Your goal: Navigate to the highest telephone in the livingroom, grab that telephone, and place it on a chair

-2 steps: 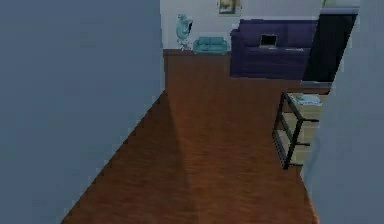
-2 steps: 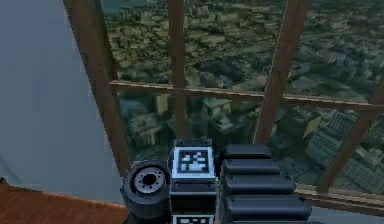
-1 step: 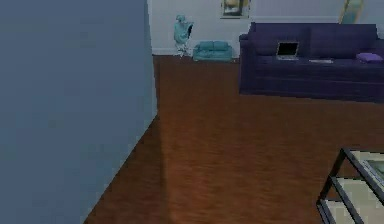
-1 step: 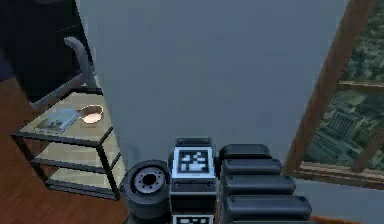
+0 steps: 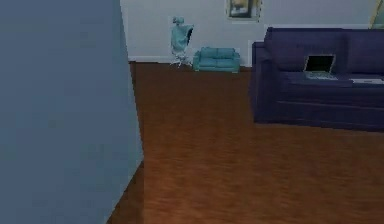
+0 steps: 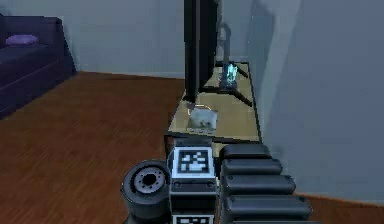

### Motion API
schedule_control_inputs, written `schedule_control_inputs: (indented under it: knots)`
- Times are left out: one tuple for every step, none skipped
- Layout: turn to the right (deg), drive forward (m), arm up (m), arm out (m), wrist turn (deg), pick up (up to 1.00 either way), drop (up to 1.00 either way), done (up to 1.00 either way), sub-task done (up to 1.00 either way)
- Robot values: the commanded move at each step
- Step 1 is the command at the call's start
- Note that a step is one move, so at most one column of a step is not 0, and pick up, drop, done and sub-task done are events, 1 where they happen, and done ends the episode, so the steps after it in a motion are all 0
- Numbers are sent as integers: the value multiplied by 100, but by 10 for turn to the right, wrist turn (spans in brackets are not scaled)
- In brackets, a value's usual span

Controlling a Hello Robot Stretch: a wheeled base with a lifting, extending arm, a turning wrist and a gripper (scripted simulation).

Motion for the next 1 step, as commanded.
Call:
schedule_control_inputs:
  knots:
    - [0, 100, 0, 0, 0, 0, 0, 0, 0]
